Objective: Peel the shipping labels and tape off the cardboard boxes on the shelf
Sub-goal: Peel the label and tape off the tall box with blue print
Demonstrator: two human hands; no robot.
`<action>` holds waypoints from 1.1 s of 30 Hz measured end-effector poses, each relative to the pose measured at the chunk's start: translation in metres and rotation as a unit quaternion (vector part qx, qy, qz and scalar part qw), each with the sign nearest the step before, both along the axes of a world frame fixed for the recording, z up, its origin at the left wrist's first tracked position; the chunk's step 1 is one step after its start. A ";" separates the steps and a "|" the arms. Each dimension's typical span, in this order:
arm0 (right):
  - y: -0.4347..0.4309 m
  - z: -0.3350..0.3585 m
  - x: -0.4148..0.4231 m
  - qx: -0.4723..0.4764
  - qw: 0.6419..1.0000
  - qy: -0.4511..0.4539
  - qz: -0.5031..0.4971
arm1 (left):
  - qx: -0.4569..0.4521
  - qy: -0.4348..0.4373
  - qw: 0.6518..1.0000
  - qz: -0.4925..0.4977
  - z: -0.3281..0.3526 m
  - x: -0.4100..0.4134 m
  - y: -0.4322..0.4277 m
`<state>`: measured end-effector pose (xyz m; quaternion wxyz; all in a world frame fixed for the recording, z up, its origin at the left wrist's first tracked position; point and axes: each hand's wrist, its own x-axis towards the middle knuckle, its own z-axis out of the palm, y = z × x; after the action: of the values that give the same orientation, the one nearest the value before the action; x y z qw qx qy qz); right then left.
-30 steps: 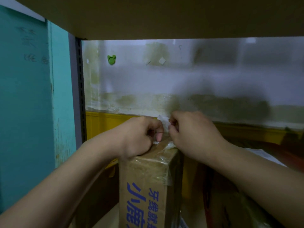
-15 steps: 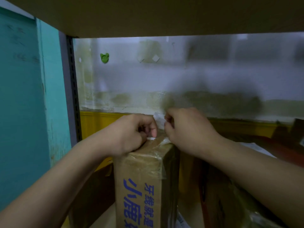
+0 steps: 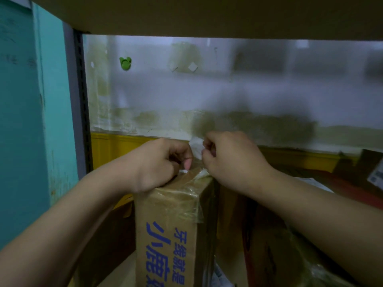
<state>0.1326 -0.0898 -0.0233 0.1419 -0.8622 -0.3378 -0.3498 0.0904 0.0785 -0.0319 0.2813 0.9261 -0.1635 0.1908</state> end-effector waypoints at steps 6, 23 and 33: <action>0.001 0.000 -0.001 0.008 1.000 -0.001 -0.002 | 0.012 -0.010 1.000 0.012 0.002 -0.003 -0.004; -0.002 0.000 -0.002 0.010 1.000 0.018 -0.003 | -0.011 0.015 1.000 -0.021 0.000 0.001 0.004; 0.001 -0.001 -0.001 0.013 1.000 0.001 -0.006 | 0.005 -0.002 1.000 -0.008 0.001 -0.002 -0.001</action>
<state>0.1315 -0.0893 -0.0242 0.1511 -0.8626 -0.3284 -0.3539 0.0886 0.0774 -0.0308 0.2781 0.9258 -0.1726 0.1891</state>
